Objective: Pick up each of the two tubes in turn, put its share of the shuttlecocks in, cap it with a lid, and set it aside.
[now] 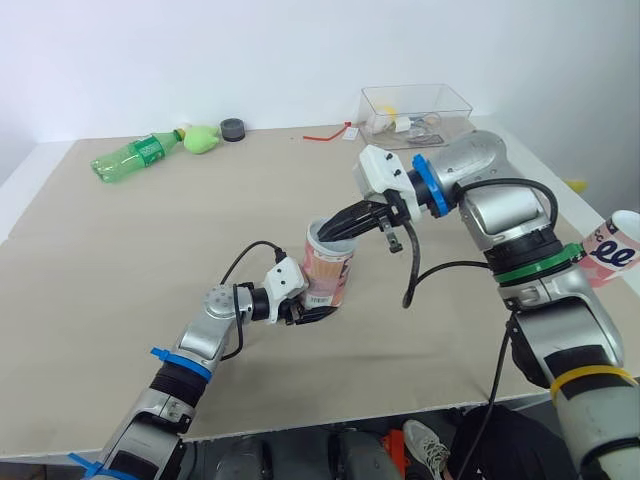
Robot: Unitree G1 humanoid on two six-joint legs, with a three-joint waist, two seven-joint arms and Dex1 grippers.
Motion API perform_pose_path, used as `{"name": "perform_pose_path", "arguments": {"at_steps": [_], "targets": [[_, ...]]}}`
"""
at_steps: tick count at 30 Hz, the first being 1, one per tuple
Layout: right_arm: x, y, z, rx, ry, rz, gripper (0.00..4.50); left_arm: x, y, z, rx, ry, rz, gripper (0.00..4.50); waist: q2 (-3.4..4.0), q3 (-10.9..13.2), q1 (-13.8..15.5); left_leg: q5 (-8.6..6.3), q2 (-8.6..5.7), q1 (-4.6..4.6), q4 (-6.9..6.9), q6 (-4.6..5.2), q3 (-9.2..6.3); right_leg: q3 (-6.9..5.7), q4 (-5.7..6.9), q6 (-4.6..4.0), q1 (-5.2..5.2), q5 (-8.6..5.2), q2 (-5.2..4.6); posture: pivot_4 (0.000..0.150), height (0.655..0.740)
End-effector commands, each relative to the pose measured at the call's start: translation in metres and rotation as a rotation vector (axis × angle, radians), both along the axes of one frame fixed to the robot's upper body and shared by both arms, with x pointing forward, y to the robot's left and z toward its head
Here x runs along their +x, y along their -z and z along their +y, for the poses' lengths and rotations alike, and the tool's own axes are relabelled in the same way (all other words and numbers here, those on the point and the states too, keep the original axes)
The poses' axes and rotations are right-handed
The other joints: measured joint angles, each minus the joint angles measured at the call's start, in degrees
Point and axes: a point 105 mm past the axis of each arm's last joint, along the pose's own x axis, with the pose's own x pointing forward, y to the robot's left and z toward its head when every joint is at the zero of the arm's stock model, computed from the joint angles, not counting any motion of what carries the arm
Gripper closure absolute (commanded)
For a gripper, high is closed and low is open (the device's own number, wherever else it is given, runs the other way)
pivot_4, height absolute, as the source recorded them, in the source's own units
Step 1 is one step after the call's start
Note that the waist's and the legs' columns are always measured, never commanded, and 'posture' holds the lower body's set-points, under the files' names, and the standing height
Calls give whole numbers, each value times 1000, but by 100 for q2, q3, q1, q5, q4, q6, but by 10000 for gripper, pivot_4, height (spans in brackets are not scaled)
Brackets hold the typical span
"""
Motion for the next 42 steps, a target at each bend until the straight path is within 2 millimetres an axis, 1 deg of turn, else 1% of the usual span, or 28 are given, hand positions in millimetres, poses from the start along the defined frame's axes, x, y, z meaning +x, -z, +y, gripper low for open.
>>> {"name": "perform_pose_path", "arguments": {"at_steps": [1,10,16,19,22,26,29,33,34,37,42], "targets": [[-7,22,7,-86,-54,41,44586,-4,22,4,44,-15,70,14367,4,-7,0,0,1,1,-1,0,0,0,0,-2,0,-1,1,1500,7400],[-6,31,11,-129,-76,20,44586,-4,21,5,39,-17,71,14367,11,-16,0,0,6,12,-15,0,0,1,0,-13,2,-6,10,1500,7400],[-6,36,19,-149,-92,15,44586,-4,21,4,40,-10,72,14367,12,-18,-2,0,10,26,-20,0,1,2,0,-17,10,-7,15,1500,7400],[-4,42,20,-186,-96,13,44586,-3,21,2,39,-5,70,14367,13,-24,-3,0,11,43,-28,0,2,4,0,-38,23,-19,17,1500,7400],[-4,46,21,-214,-103,1,44586,-3,21,2,36,-2,71,14367,13,-27,-3,-1,15,81,-36,-2,0,2,0,-58,60,-34,15,1500,7400],[-4,47,23,-232,-122,-25,44586,-3,20,1,19,-3,73,14367,15,-49,-3,-2,20,91,-41,-3,-3,1,0,-62,67,-36,14,1500,7400],[-7,39,28,-170,-128,11,44586,-3,20,1,11,-4,74,14367,16,-56,-3,-2,22,93,-42,-3,-5,0,0,-64,68,-38,15,1500,7400],[-10,13,30,-48,-101,103,44586,-5,23,5,2,-9,80,14367,16,-55,-3,-3,24,92,-46,-5,-4,1,0,-68,67,-40,12,1500,7400],[-11,8,27,-37,-92,119,44586,-6,26,7,5,-11,84,14367,17,-55,-3,-4,24,90,-47,-6,-5,0,0,-71,66,-41,11,1500,7400],[-11,2,18,-32,-76,128,44586,-7,29,9,4,-15,87,14367,16,-55,2,-7,23,79,-49,-13,-13,-2,0,-79,61,-47,4,1500,7400],[-10,-21,0,86,-33,172,44586,-10,32,11,7,-15,91,14367,15,-50,5,-19,9,54,-49,-32,-37,-5,0,-65,52,-49,1,1500,7400]]}}
